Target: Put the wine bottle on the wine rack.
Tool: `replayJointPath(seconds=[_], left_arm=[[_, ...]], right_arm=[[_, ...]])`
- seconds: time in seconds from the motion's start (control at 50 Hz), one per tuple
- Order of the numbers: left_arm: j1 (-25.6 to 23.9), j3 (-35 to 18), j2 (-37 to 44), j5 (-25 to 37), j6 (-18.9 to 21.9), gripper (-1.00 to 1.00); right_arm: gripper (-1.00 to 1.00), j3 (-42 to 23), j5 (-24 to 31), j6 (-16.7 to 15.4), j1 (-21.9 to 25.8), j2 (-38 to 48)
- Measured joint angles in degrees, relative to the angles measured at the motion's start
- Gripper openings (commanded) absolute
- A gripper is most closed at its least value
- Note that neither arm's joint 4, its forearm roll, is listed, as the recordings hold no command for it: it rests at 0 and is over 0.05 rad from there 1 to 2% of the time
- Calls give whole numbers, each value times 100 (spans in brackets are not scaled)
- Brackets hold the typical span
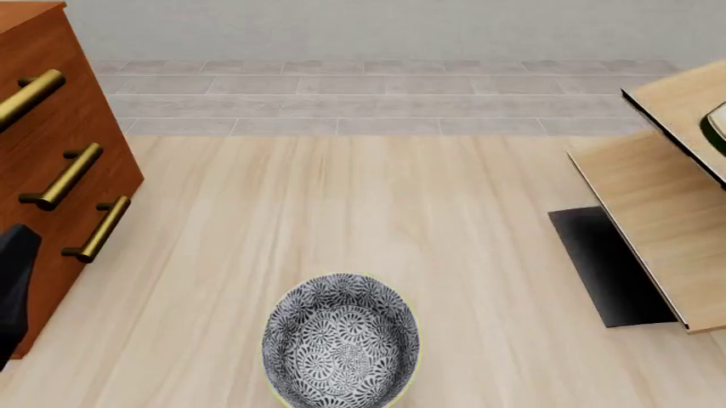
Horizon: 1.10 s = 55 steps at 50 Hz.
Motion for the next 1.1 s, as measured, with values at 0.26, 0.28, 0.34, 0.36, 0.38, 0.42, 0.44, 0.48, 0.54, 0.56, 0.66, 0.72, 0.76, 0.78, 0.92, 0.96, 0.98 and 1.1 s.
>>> replayJointPath(seconds=[0.26,0.28,0.34,0.36,0.38,0.42,0.44,0.48,0.54,0.56,0.66,0.72,0.76,0.78,0.92,0.96,0.98,1.1], left_arm=[[-43,-2,0,-1,2,100],[-45,-3,0,0,2,100],[-48,-6,0,4,3,100],[-50,-7,0,5,3,100],[-51,-8,0,6,4,100],[-53,-10,0,8,5,100],[-53,-11,0,9,5,100],[-54,-13,0,11,6,100],[-54,-16,0,14,6,100],[-54,-15,0,14,6,100],[-57,-12,0,14,5,100],[-58,-10,0,13,5,100],[-58,-9,0,13,5,100],[-58,-9,0,12,6,100],[-52,-7,0,15,4,100],[-49,-8,0,17,4,100],[-49,-9,0,18,3,100],[-49,-12,0,22,2,100]], right_arm=[[-100,251,-58,-127,-282,-61],[-100,261,-67,-135,-309,-55],[-100,288,-93,-154,-382,-31],[-100,296,-102,-160,-406,-22],[-100,304,-112,-165,-430,-12],[-100,319,-129,-176,-472,6],[-100,328,-136,-182,-490,12],[-100,346,-150,-193,-522,21],[-100,379,-171,-209,-559,29],[-100,393,-178,-213,-569,30],[-100,471,-227,-235,-614,37],[-100,506,-271,-248,-630,20],[-100,529,-300,-258,-635,7],[-100,539,-312,-261,-637,1],[-100,601,-387,-287,-628,-40],[-100,614,-404,-291,-622,-49],[-100,620,-413,-294,-619,-52],[-100,668,-518,-319,-621,-50]])
